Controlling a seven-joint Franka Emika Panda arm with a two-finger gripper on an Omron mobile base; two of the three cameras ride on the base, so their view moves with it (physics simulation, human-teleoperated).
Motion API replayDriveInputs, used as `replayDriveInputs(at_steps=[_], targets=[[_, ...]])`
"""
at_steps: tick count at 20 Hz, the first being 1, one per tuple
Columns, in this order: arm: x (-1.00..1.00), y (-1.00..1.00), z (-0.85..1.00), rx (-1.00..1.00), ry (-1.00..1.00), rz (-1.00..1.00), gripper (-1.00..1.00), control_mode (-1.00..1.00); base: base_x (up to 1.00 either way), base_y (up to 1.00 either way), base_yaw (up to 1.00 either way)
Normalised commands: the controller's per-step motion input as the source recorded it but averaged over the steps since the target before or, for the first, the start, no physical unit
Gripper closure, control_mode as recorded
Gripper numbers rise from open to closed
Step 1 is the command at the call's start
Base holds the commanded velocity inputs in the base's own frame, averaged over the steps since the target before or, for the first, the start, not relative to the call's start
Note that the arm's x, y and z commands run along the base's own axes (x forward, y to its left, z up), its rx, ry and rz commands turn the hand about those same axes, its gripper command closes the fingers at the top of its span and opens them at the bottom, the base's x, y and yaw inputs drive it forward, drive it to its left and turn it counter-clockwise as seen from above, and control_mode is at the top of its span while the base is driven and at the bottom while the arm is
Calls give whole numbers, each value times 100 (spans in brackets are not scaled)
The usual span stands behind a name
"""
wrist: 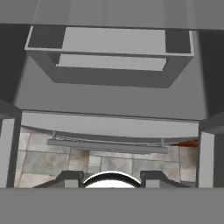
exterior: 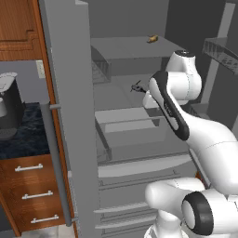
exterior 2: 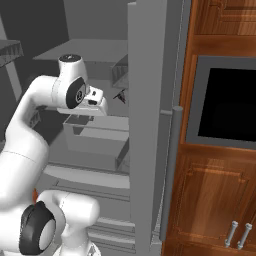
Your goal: Take the fish from the fridge and place it on the digital scale on the counter by the fridge. Wait a few seconds for a reading, then move it to the plate on the dining counter.
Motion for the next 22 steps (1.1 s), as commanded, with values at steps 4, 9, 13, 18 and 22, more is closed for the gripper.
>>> replayDriveInputs(at_steps=[4,9,13,18,22], targets=[[-10,0,0,0,-11,0,-100,-100,0,0,0],[1,0,0,0,-23,0,-100,-100,0,0,0],[11,0,18,0,-27,0,-100,-100,0,0,0],[45,0,26,0,-15,-1,-100,-100,0,0,0],[60,0,24,0,-3,-3,-100,-100,0,0,0]])
